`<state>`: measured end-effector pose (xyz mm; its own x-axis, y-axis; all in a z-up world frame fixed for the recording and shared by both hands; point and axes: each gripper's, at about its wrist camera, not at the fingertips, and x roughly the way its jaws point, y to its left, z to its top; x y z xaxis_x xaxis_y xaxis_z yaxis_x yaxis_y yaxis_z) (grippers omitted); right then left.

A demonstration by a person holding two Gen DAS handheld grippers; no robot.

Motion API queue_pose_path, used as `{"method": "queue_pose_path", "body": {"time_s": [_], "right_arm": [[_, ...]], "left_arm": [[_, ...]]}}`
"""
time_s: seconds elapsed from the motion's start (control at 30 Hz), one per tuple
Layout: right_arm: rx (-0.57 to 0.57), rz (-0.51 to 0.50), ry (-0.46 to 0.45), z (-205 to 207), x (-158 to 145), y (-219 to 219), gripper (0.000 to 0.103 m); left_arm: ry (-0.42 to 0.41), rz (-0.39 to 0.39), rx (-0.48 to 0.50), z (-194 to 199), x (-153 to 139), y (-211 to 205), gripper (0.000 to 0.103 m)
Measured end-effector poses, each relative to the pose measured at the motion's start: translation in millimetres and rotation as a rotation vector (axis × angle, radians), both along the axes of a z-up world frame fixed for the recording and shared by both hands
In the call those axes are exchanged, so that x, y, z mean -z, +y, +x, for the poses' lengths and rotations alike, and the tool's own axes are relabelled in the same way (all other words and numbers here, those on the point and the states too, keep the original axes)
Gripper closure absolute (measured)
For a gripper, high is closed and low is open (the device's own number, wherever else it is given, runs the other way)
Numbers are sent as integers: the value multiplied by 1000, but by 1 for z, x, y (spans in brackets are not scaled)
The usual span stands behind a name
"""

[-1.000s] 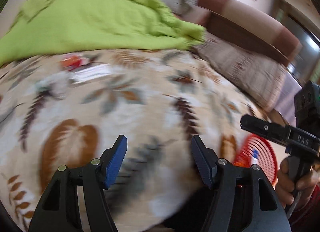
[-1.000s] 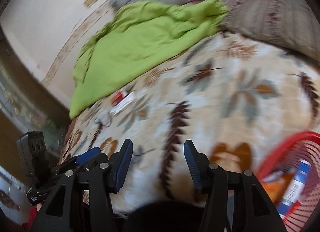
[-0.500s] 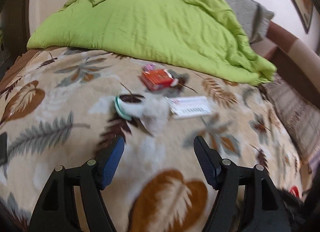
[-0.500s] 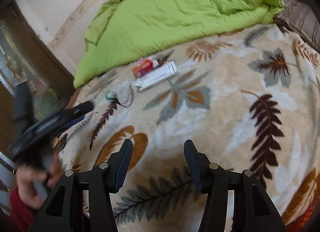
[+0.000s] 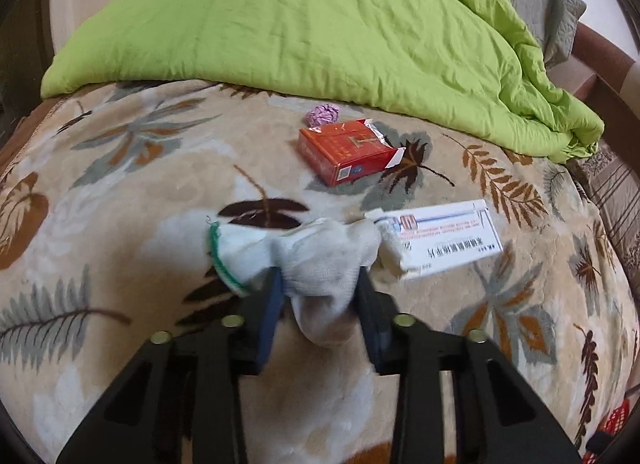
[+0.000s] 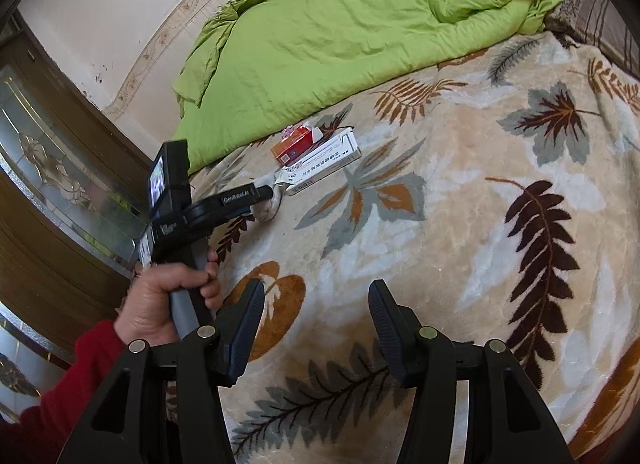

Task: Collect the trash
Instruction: 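Move back to the bed and grasp the white sock with the left tool, then grasp the long white medicine box with the right tool while the left tool holds the sock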

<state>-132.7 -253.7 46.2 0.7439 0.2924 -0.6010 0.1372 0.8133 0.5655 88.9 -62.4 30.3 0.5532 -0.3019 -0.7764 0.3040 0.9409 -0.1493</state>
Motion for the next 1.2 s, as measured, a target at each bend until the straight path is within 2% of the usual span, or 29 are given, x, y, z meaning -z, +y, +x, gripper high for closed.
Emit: {"method": "queue_pose_path", "body": {"time_s": [0.13,0.23,0.33,0.43,0.5,0.6,0.7,0.77,0.87,0.97,1.07,1.13,1.2], "right_arm": [[-46,19,10,13,1,-1,43],[-96,-20,13,40,-6,-2,43],[-138,-86,-11,83,-22,-3,43],[-192,-98,-9,140,-31,-3,43],[-178,-166,-7,177,-32,-1,43],[-213,-159,66,237,-14,-4,43],[-211,-135,132,277,7,-12,43],[-176,-144,144,292,16,-17,43],[-190,-82,203,301,32,-24,43],[-257,-44,231,291,37,-16,43],[-358,-31,225,261,32,2,32],[-376,-104,214,247,29,16,27],[-395,-252,194,237,27,38,27]], "left_arm": [[-9,-35,-12,-29,-14,19,88],[-21,-56,-52,-54,-21,38,88],[-31,-83,-94,-72,-20,55,88],[-51,-57,-103,-70,-16,61,88],[-47,-64,-110,-66,-14,67,88],[-40,-68,-122,-59,-9,74,88],[-44,-58,-121,-55,-8,75,88],[-52,-51,-121,-55,-8,75,88],[-57,-44,-117,-53,-8,76,88],[-56,-49,-127,-51,-8,79,88],[-50,-51,-133,-48,-7,80,88],[-54,-42,-131,-48,-6,77,88],[-63,-28,-130,-49,-6,75,88]]}}
